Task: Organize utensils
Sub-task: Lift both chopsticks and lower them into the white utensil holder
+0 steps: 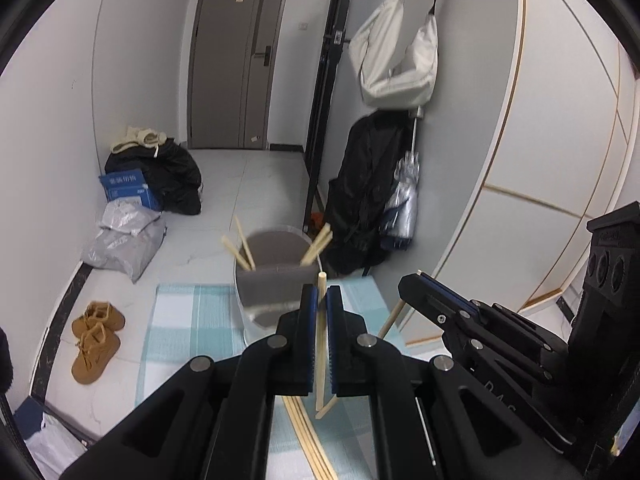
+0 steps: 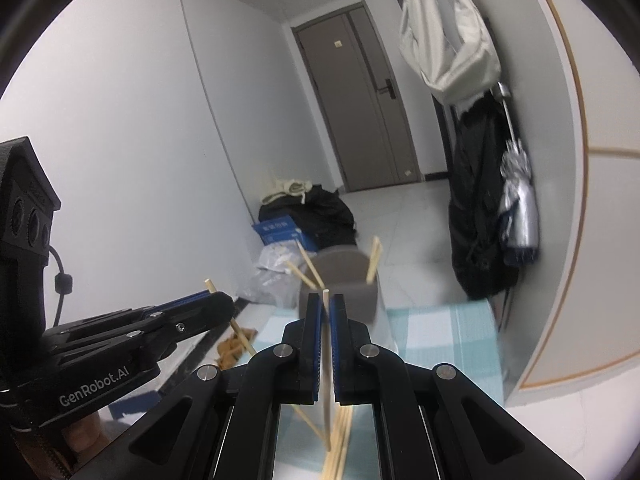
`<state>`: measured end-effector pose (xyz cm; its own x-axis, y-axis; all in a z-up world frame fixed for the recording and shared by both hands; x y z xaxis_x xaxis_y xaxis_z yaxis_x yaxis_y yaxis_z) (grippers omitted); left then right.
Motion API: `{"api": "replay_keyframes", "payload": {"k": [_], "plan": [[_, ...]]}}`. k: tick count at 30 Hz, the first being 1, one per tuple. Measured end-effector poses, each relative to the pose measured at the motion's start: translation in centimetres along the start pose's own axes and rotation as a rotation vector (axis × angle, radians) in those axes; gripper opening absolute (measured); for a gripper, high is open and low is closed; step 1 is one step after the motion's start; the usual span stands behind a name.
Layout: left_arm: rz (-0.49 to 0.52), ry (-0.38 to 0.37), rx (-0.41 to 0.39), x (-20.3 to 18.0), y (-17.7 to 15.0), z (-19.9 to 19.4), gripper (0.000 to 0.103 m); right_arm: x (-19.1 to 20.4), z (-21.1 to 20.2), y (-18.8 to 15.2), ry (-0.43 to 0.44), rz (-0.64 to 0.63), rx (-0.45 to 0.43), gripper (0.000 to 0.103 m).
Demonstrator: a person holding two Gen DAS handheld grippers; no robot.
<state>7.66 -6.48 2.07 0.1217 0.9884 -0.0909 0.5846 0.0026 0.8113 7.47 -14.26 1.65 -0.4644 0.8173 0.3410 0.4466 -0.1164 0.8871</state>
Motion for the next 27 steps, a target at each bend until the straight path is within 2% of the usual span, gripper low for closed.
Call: {"api": "replay_keyframes", "payload": {"k": [9, 13, 21, 27], "plan": [[-0.077, -0.023, -0.023, 1.0, 7.1, 0.0, 0.001, 0.6, 1.1, 8.6, 0.027, -0.036, -0.067, 0.004], [-0.082, -0.023, -0.045, 1.3, 9.9, 0.6, 0.001, 0.7, 2.3, 11.7, 0.037, -0.055, -0.087, 0.004], [-0.073, -0.002, -0.044, 2.4, 12.1, 3.6, 0.001, -0.2, 6.4, 15.5, 0.042, -0.089, -0.081, 0.004], [-0.017, 0.03, -0.018, 3.4, 11.9, 6.9, 0.001, -2.2, 10.2, 15.5, 0.025, -0.095, -0.049, 0.004]]}}
Point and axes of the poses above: each gripper's, at about its wrist camera, not at the fingertips, and z roughly the way its jaws point, x to its left, y to its top, the point moved 10 cm from there along z, roughly the way its jaws point, and after that the axes turned 7 degrees about y, right-handed, at the moved point
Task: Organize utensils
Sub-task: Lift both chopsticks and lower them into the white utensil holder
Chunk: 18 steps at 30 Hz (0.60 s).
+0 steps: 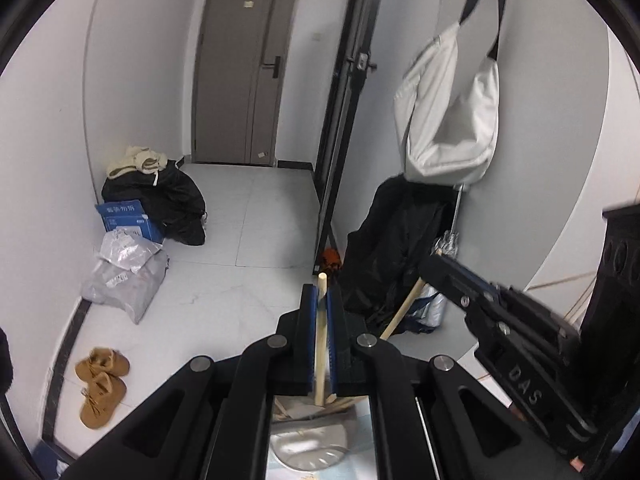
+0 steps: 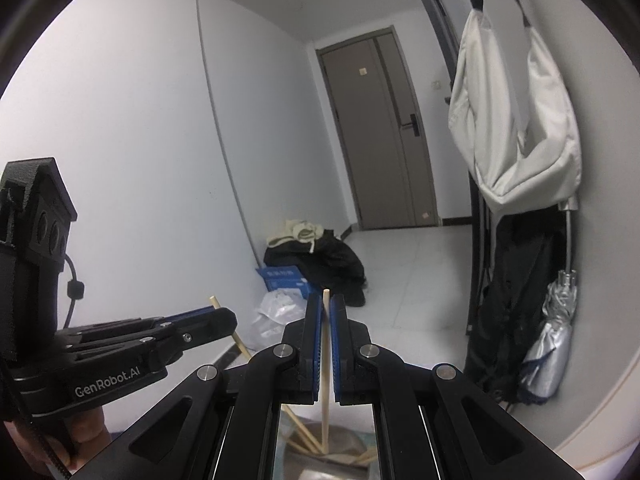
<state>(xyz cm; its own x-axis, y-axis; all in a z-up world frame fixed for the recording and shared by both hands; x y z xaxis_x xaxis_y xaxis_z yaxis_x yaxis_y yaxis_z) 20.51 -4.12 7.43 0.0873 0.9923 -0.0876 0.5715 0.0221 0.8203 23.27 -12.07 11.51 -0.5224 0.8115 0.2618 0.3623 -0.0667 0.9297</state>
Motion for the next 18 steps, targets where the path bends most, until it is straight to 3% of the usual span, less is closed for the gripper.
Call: {"api": "replay_keyframes", "payload": {"k": [10, 18], "plan": [[0.029, -0.02, 0.079, 0.9, -2.3, 4.8, 0.001, -3.1, 4.1, -3.5, 0.006, 0.036, 0.073, 0.004], [0.017, -0.1, 0.13, 0.4, -3.9, 6.2, 0.001, -3.1, 5.1, -6.2, 0.03, 0.025, 0.108, 0.004]]}}
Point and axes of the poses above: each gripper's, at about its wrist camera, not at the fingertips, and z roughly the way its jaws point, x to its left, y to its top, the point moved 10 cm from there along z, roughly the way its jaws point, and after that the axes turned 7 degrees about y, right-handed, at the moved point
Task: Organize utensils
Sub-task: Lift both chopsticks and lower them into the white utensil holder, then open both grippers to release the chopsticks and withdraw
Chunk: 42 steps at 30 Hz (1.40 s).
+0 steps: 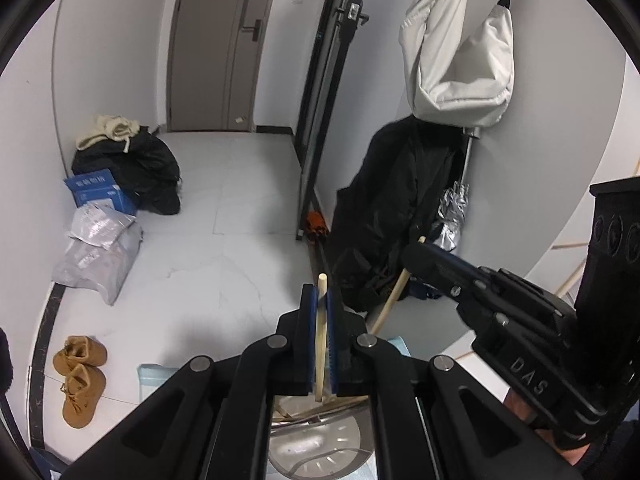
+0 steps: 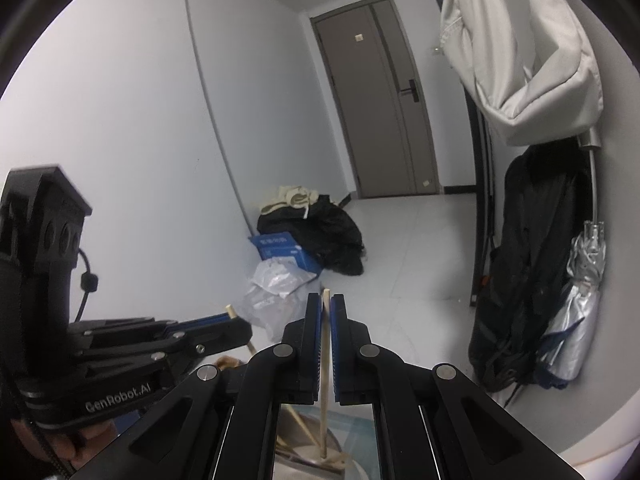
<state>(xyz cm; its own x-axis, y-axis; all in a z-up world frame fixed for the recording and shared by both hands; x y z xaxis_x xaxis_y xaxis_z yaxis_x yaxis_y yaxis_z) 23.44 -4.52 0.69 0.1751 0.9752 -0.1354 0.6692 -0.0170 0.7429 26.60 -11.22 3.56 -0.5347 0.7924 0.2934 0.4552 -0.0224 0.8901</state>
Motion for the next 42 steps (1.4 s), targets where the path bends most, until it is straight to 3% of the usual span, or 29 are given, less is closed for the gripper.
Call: {"api": "replay_keyframes", "payload": {"k": [19, 27, 31, 35, 40, 42], "plan": [[-0.029, -0.066, 0.11, -0.1, -4.1, 1.7, 0.005, -1.1, 1.2, -7.0, -0.003, 0.094, 0.117, 0.005], [-0.055, 0.003, 0.081, 0.6, -4.7, 0.0, 0.045, -1.3, -0.5, -7.6, -0.026, 0.125, 0.108, 0.01], [-0.109, 0.006, 0.071, 1.2, -5.0, -1.5, 0.046, -1.9, -1.8, -7.7, -0.053, 0.148, 0.103, 0.018], [-0.106, 0.06, 0.027, 1.2, -5.2, -3.3, 0.067, -2.1, -4.0, -7.7, -0.081, 0.17, 0.081, 0.023], [-0.111, 0.107, -0.032, 1.4, -5.3, -5.6, 0.074, -1.1, -6.7, -7.4, -0.094, 0.16, 0.039, 0.035], [-0.137, 0.144, -0.07, 1.7, -5.4, -6.7, 0.087, -0.4, -7.9, -7.2, -0.098, 0.152, 0.017, 0.04]]}}
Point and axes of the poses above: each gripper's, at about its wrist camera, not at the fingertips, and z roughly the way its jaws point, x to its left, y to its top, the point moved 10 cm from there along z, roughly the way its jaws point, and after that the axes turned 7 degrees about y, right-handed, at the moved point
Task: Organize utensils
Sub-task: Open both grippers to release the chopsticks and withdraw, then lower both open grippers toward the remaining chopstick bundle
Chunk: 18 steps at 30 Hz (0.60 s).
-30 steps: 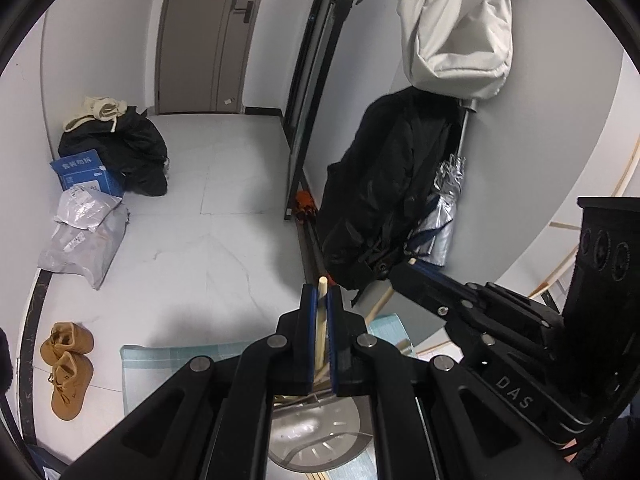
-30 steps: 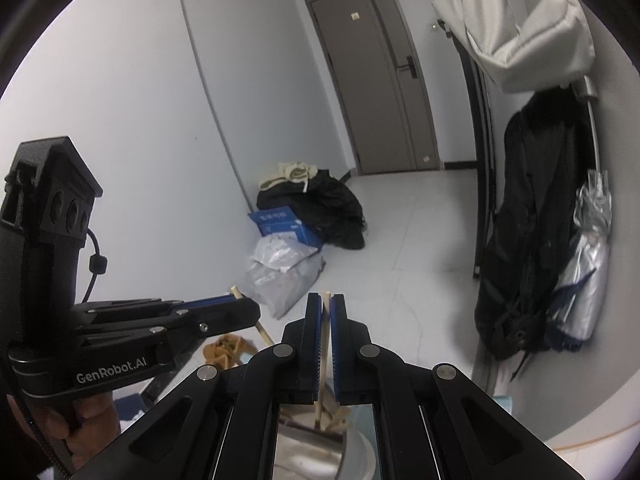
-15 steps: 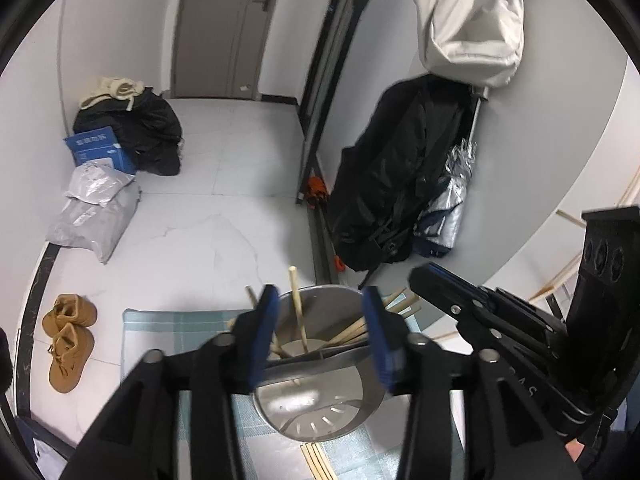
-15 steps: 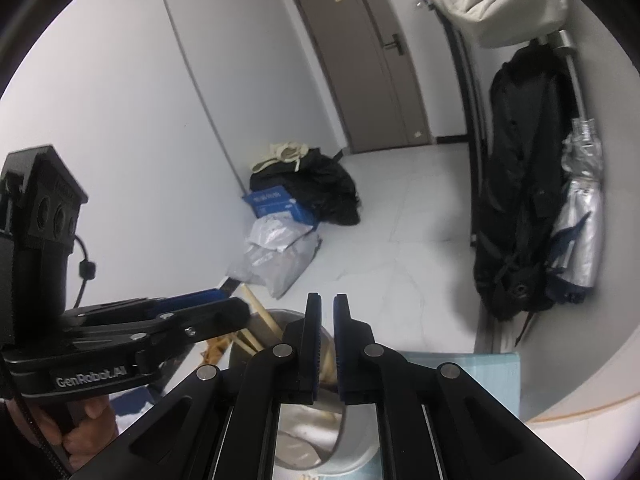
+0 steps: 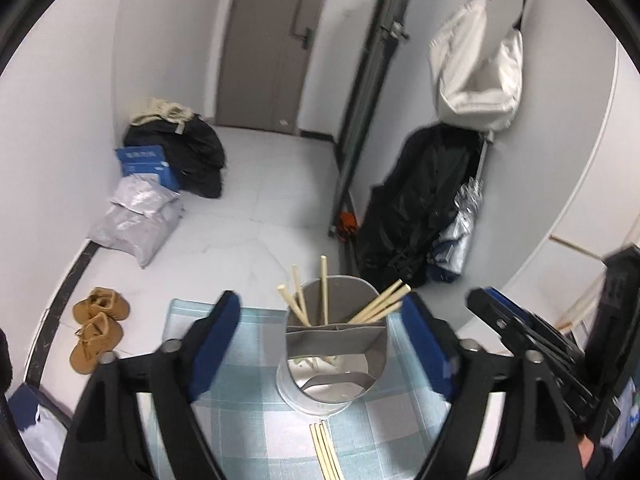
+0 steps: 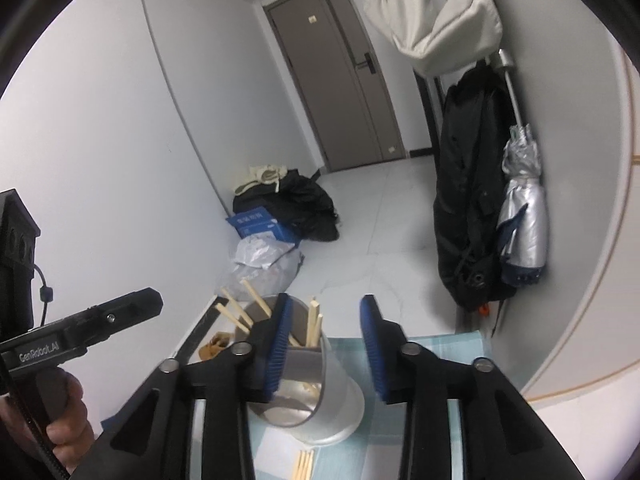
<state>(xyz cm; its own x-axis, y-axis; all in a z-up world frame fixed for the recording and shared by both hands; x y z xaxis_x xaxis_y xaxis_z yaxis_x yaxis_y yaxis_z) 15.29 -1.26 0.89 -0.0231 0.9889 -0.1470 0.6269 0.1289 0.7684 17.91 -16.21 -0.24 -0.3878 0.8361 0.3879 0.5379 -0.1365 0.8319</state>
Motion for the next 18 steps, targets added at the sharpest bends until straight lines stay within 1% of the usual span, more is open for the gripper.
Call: {"api": "replay_keyframes", "payload": {"k": [2, 4, 6, 7, 8, 13, 16, 18], "plan": [[-0.006, 0.028, -0.04, 0.2, 0.0, -1.0, 0.092, 0.6, -1.1, 0.0, 0.0, -0.007, -0.018, 0.045], [0.0, 0.04, -0.066, 0.3, -0.1, -1.7, 0.093, 1.2, -2.3, -0.1, 0.003, -0.014, -0.033, 0.046], [0.01, 0.059, -0.087, 0.3, -0.3, -2.4, 0.094, 1.6, -3.4, -0.3, -0.027, -0.03, -0.05, 0.052], [0.012, 0.062, -0.095, 0.4, -0.6, -2.8, 0.094, 1.7, -3.8, -0.4, -0.041, -0.037, -0.055, 0.058], [0.012, 0.061, -0.099, 0.4, -0.8, -3.0, 0.095, 1.8, -4.3, -0.6, -0.043, -0.04, -0.058, 0.06], [0.005, 0.071, -0.125, 0.7, -2.0, -4.3, 0.095, 2.3, -5.8, -2.0, -0.042, -0.043, -0.066, 0.061], [-0.005, 0.084, -0.141, 1.0, -2.9, -5.1, 0.095, 2.8, -7.0, -3.1, -0.051, -0.056, -0.085, 0.069], [-0.008, 0.092, -0.148, 1.2, -3.4, -5.4, 0.095, 2.9, -7.4, -3.7, -0.051, -0.062, -0.092, 0.07]]}}
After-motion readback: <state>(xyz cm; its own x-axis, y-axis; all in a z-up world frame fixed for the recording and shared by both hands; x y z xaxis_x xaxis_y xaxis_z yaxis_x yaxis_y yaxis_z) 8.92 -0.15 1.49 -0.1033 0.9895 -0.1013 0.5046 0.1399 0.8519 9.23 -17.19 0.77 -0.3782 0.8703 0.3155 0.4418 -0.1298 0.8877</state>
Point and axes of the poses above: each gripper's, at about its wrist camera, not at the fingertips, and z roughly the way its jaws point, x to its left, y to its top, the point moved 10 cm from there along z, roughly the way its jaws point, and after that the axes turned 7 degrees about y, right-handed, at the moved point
